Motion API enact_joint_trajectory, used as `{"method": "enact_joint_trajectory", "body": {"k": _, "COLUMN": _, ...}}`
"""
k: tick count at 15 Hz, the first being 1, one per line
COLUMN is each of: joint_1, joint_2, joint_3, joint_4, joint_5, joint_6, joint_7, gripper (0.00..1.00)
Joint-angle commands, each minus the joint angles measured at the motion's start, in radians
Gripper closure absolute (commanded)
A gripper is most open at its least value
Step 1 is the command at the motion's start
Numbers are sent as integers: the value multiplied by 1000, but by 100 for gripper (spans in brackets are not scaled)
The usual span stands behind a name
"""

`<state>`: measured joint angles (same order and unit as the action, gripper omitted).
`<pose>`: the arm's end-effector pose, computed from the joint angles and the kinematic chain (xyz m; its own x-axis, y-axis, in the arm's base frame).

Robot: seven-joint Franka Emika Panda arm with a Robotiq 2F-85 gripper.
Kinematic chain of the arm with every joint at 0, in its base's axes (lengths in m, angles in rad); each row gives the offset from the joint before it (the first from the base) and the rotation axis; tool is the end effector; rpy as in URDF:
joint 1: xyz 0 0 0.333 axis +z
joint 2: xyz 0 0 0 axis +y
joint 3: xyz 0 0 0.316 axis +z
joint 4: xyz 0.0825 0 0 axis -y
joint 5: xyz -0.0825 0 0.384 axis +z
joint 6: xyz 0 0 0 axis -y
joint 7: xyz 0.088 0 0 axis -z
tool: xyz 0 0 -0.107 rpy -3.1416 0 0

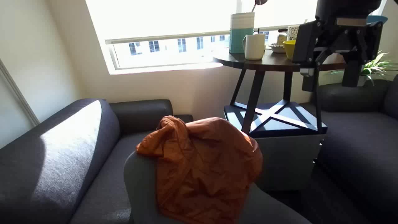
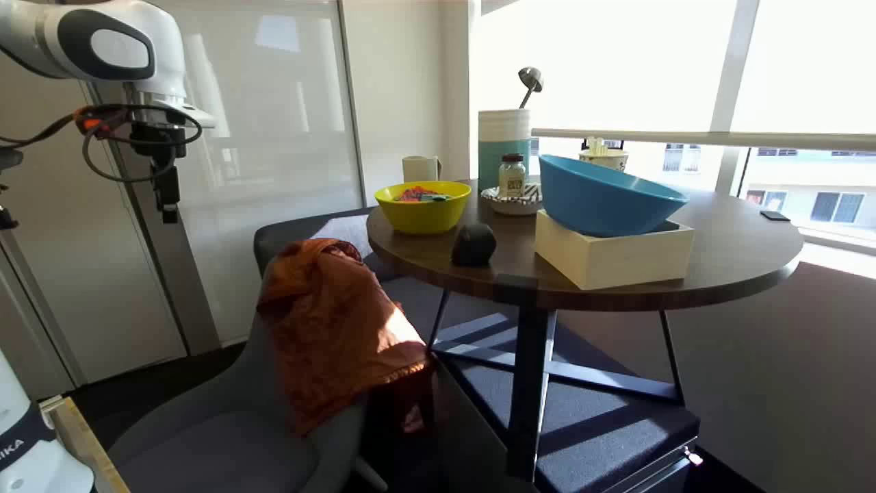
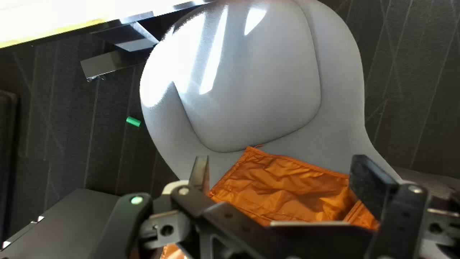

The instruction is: Use the blue ladle to put some of the contents of the yellow bowl into the white mug

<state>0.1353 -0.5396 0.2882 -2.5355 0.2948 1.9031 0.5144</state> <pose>0.3322 0.1744 0.4403 0.9586 -0.2400 -0.1534 -0.2503 -0.9668 -0.0510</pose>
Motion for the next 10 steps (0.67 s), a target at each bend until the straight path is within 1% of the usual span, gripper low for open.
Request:
{"method": "enact_joint_trajectory", "body": {"k": 1, "joint_1": 4, "joint_2": 1, "joint_3": -4, "joint_4": 1, "joint_5": -2, "joint_6": -1, "joint_7": 2, "gripper": 0}}
{"method": "enact_joint_trajectory", "body": {"k": 3, "joint_1": 3, "joint_2": -3, "joint_3": -12, "joint_4": 0, "joint_5": 1, "joint_6": 4, "joint_7": -11, "gripper": 0}}
{"method": "enact_joint_trajectory", "body": {"k": 6, "joint_1": -48, "joint_2": -28, "joint_3": -57, "joint_4": 0, "joint_5": -35, "joint_6": 41, "joint_7": -15, "gripper": 0}}
{"method": "enact_joint_trajectory", "body": {"k": 9, "joint_1": -129, "joint_2": -33, "joint_3": -143, "joint_4": 27, "joint_5": -67, "joint_6": 85, "joint_7": -32, "gripper": 0}}
{"method": "enact_joint_trajectory", "body": {"k": 10, "joint_1": -161, "joint_2": -28, "joint_3": -182, "joint_4": 49, "joint_5": -74, "joint_6": 98, "joint_7": -47, "gripper": 0}}
